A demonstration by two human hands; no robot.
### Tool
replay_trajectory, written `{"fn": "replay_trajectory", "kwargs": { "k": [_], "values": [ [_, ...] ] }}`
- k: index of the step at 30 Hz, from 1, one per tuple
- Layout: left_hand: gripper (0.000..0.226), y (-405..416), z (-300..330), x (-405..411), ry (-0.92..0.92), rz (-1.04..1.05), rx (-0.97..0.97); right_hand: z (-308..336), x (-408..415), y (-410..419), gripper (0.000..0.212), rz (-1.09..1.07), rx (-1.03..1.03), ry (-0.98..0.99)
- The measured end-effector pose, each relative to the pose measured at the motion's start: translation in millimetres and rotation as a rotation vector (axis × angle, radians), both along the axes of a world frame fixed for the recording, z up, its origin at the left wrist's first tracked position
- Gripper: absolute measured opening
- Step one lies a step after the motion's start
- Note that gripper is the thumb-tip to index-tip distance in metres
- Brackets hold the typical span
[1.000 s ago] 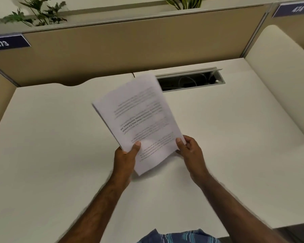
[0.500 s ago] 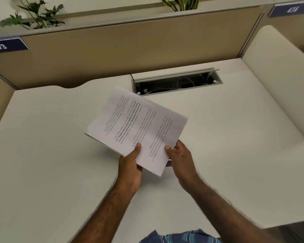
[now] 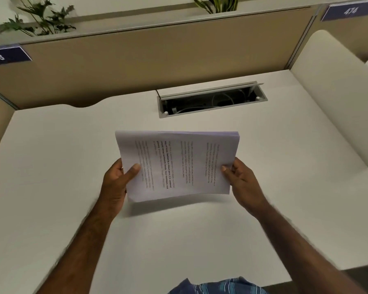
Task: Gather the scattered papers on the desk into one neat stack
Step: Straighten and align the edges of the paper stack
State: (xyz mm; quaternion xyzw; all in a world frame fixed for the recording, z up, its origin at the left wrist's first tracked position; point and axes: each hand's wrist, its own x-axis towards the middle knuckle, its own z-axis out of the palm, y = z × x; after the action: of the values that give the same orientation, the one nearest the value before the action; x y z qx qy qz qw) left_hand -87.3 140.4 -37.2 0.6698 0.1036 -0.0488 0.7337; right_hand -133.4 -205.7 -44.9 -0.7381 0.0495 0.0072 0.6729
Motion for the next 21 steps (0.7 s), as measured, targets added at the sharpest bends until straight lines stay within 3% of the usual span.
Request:
{"fn": "replay_trajectory", "kwargs": {
  "k": [3,7,14,21],
  "values": [
    [0.042,-8.7,7.8,-1.7,-0.073,0.027,0.118,-2.3,-1.9,6.1,0.029,-0.031,-0.074,-0.052],
    [0.025,-18.2,2.2,-12.8,-0.137,0.08,0.17,-13.8,-8.6,12.3,0.029,-0.098,-0.092,-0.094],
    [0.039,-47.2,-32.6,-44.8,-0.031,0.101,0.2,-49.6,-21.2,22.0,0.036,-0.107,-0.182,0.017],
    [0.028,-52.0,-34.7,-47.3,0.04,0.095,0.227,-54.3,-22.4,16.6,0.038,-0.106,-0.24,0.018]
  ]
}}
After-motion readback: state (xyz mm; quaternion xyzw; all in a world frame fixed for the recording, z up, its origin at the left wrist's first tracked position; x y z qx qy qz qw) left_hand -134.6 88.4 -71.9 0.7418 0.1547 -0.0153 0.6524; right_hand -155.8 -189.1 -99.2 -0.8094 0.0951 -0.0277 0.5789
